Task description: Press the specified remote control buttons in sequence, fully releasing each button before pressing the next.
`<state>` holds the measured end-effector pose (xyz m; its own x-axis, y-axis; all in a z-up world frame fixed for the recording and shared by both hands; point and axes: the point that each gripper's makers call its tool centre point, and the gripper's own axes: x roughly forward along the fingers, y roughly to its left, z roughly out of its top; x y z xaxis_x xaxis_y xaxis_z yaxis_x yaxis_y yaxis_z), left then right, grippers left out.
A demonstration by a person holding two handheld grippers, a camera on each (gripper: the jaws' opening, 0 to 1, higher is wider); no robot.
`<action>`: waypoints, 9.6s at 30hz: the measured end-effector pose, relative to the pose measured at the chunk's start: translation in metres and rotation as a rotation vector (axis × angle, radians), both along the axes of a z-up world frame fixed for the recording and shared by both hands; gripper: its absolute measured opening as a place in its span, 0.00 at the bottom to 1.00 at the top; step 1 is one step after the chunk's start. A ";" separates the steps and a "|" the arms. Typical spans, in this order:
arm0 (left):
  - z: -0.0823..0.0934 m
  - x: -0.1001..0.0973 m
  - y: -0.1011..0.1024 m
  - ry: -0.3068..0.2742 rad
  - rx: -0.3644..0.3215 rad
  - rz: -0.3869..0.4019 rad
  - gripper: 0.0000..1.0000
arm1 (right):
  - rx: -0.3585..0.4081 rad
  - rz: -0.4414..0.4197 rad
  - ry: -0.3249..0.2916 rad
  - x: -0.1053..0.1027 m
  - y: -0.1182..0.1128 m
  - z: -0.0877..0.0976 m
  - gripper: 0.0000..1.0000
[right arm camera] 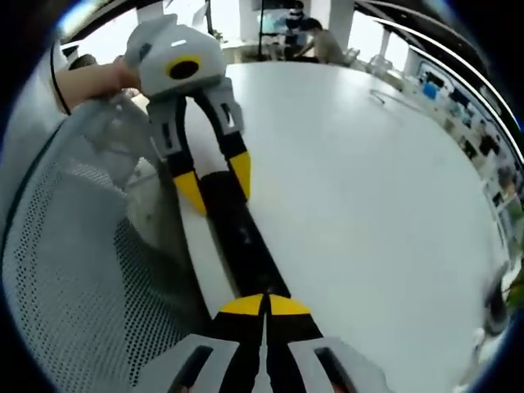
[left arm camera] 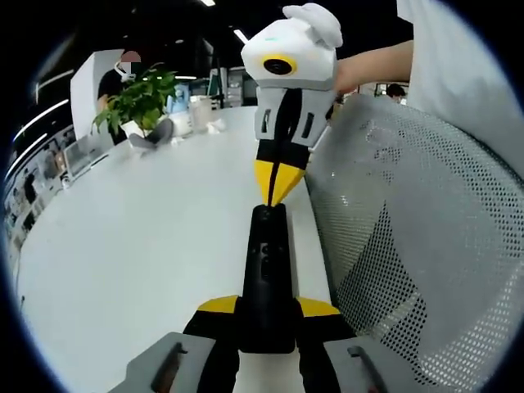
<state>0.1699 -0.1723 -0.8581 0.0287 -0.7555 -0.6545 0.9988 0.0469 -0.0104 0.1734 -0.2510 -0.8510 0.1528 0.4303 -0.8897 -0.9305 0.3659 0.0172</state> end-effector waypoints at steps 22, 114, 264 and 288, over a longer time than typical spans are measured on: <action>0.000 -0.001 -0.008 0.001 0.021 -0.002 0.25 | -0.069 -0.048 0.041 -0.002 -0.002 -0.003 0.00; -0.001 -0.004 -0.008 0.000 0.023 -0.012 0.25 | -0.111 0.272 -0.037 -0.007 0.023 -0.003 0.00; -0.001 -0.002 -0.008 0.007 -0.010 0.011 0.25 | -0.149 0.259 -0.083 -0.006 0.036 -0.004 0.06; -0.001 -0.002 -0.008 0.006 -0.010 0.010 0.25 | -0.065 0.263 -0.033 -0.004 0.043 -0.003 0.04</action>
<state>0.1675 -0.1807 -0.8590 0.0323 -0.7620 -0.6468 0.9982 0.0569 -0.0171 0.1695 -0.2084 -0.8537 0.0728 0.4009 -0.9132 -0.9934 0.1105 -0.0307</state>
